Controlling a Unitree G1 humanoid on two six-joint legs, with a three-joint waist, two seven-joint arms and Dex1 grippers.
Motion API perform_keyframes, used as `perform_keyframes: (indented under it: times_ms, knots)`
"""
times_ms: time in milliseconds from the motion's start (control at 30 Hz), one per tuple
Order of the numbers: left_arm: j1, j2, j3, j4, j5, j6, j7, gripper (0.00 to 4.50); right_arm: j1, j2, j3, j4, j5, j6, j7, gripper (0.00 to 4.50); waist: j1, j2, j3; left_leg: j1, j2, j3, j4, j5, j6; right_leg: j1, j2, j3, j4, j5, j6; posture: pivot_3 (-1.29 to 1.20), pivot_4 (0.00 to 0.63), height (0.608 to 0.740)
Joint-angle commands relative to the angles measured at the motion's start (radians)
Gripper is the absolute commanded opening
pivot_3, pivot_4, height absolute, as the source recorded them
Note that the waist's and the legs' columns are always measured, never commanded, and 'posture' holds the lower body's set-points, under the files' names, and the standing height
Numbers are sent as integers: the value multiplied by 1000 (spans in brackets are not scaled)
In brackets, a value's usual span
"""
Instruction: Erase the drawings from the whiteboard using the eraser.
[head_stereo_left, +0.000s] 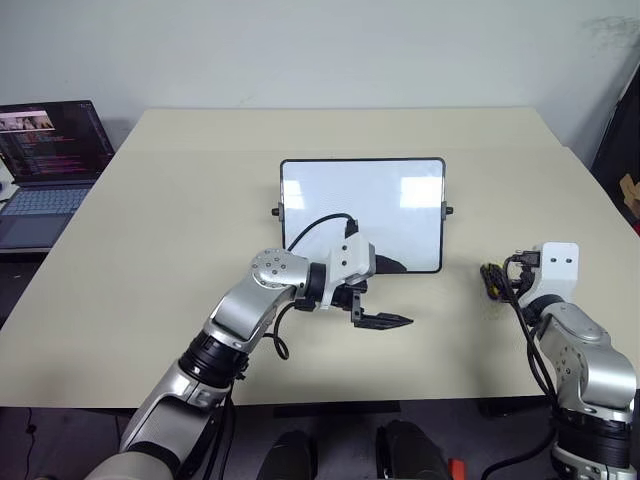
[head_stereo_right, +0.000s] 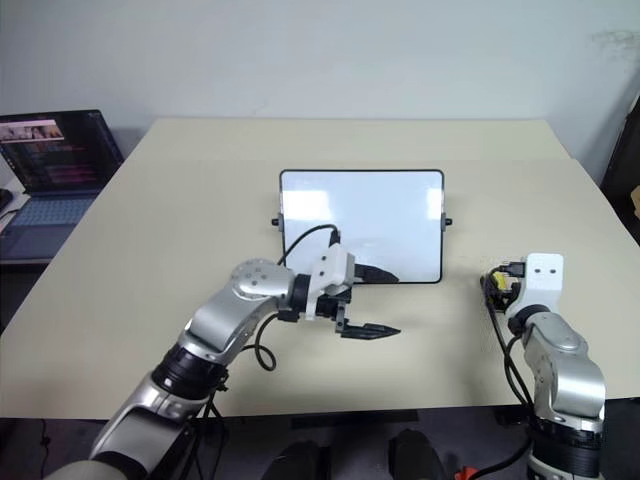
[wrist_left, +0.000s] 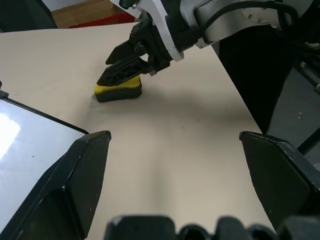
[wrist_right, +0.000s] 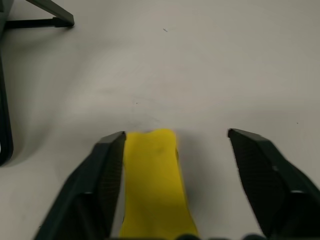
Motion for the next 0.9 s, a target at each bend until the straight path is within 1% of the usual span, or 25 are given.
perform_keyframes:
  times_ms: [33, 100, 200, 267, 333, 433, 500, 567, 633, 733, 800, 900]
  knots:
    - [11, -7, 26, -42, 5, -18, 31, 4500, -29, 5, -24, -15, 25, -70, -11, 4472, 0, 0, 0, 0, 0, 0, 0, 0, 0, 0, 0, 0, 0, 0, 0, 0, 150, 740]
    - [22, -14, 61, -43, 6, -21, 82, 4500, -41, 15, -4, -47, 41, -116, 5, 4472, -1, 0, 0, 0, 0, 0, 0, 0, 0, 0, 0, 0, 0, 0, 0, 0, 150, 740]
    - [56, -37, 168, -56, 8, -21, 230, 4500, -42, 22, 72, -119, 45, -183, 39, 4472, -4, 0, 0, 1, 1, 1, 0, 0, 0, 0, 0, 0, 1, 0, 0, 0, 150, 740]
    - [104, -39, 245, -100, 11, -9, 327, 4500, -28, 29, 131, -151, 17, -242, 40, 4472, -6, 0, 0, 1, 2, 1, 0, 0, 0, 0, 0, 0, 1, 0, 0, 0, 150, 740]
    - [144, -43, 293, -141, 15, 1, 397, 4500, -13, 37, 167, -165, 4, -286, 35, 4472, -3, 0, 0, 2, 3, 1, 0, 0, 0, 0, -1, 0, 1, 0, 0, 0, 150, 740]
    - [241, -64, 406, -219, 36, -6, 556, 4500, 32, 63, 255, -168, -48, -417, 28, 4472, 1, 0, 0, 1, 2, 2, 0, 0, 0, 0, -3, 1, 0, 0, 0, 0, 150, 740]
    - [295, -77, 463, -257, 53, -1, 644, 4500, 65, 79, 279, -155, -57, -482, 32, 4472, 3, 0, 0, 1, 1, 1, 0, 0, 0, 0, -4, 1, 0, 0, 0, 0, 150, 740]
    - [345, -78, 502, -283, 69, 8, 700, 4500, 97, 78, 284, -139, -52, -525, 54, 4472, 4, 0, 0, 1, 1, 1, 0, 0, 0, 0, -4, 1, 0, 0, 0, 0, 150, 740]
    - [414, -61, 542, -303, 75, 15, 727, 4500, 137, 73, 279, -135, -8, -524, 92, 4472, 4, 0, 0, 1, 1, 1, 0, 0, 0, 0, -4, 1, 0, 0, 0, 0, 150, 740]
    - [506, -64, 579, -340, 102, 8, 787, 4500, 194, 54, 234, -92, 18, -606, 137, 4472, 4, 0, 0, 2, 1, 1, 0, 0, 0, 0, -4, 1, 0, 0, 0, 0, 150, 740]
    - [544, -70, 573, -367, 128, 5, 822, 4500, 214, 41, 201, -57, 51, -642, 171, 4472, 6, 0, 0, 2, 1, 1, 0, 0, 0, 1, -4, 0, 0, 0, 0, 0, 150, 740]
    - [590, -92, 573, -412, 138, 7, 863, 4500, 215, 53, 168, -10, 82, -671, 176, 4472, 6, 0, 0, 2, 1, 1, 0, 0, 0, 1, -4, 0, 0, 0, 0, 0, 150, 740]
